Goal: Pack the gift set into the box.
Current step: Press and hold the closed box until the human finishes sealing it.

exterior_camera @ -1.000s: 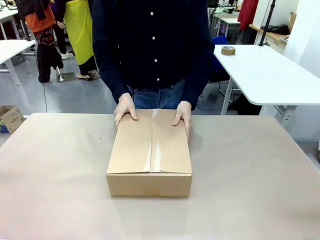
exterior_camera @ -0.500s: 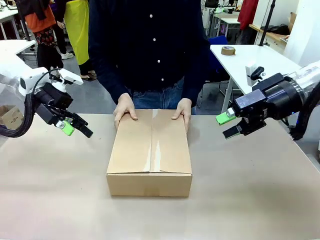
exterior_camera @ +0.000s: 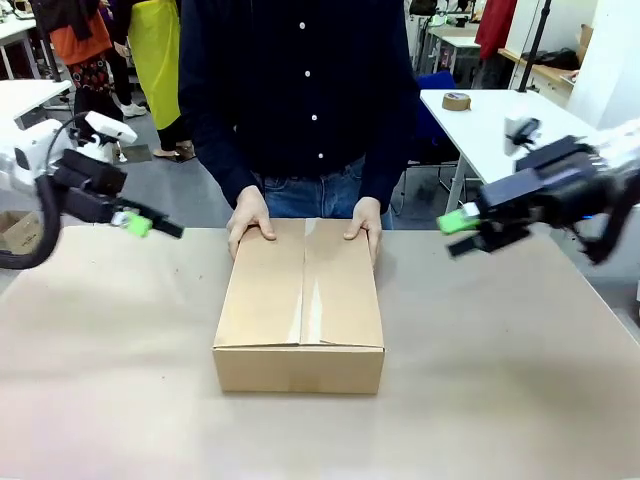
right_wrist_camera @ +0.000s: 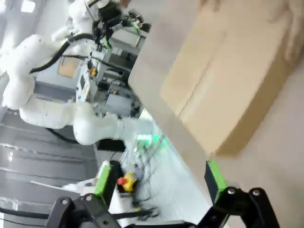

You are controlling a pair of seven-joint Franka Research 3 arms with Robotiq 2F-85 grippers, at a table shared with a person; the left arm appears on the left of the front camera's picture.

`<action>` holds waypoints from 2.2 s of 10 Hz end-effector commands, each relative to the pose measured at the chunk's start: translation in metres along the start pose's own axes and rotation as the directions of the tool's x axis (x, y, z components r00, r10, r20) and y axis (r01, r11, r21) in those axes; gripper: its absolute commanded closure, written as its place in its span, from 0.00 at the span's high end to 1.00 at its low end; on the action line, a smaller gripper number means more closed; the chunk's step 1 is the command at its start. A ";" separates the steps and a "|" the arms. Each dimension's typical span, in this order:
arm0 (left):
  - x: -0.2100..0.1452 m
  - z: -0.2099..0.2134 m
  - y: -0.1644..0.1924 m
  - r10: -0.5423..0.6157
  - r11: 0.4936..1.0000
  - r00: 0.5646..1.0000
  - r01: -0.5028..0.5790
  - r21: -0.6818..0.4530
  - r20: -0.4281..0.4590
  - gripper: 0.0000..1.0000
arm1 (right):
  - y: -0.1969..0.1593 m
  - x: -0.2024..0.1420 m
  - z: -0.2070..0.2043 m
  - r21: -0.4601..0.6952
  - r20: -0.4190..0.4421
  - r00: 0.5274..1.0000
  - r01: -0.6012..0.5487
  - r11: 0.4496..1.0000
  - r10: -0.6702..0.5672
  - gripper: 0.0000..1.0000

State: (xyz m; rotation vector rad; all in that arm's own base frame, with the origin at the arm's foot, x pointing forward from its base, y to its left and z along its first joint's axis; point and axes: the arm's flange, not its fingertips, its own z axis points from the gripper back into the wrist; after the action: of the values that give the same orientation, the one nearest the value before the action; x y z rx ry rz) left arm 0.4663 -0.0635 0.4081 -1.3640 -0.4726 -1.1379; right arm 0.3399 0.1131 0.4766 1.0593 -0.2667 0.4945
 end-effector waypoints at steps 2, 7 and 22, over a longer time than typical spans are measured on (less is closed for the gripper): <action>-0.007 -0.037 0.016 -0.536 0.843 0.811 0.527 0.103 0.236 1.00 | -0.055 0.054 -0.063 0.113 0.262 0.876 -0.445 0.888 0.406 1.00; -0.007 -0.059 0.032 -0.493 0.868 0.833 0.489 0.082 0.250 1.00 | -0.065 0.064 -0.095 0.029 0.304 0.797 -0.555 0.831 0.522 1.00; -0.037 -0.144 0.071 -0.491 0.799 0.841 0.538 0.268 -0.227 1.00 | -0.154 0.067 -0.186 0.016 0.080 0.674 -0.737 0.676 0.734 1.00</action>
State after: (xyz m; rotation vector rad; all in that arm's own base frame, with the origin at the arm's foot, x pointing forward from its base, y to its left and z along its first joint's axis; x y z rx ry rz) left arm 0.4676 -0.2005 0.3153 -0.9164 -0.9271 -1.5368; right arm 0.4632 0.2254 0.3011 1.0134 -0.8551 1.1885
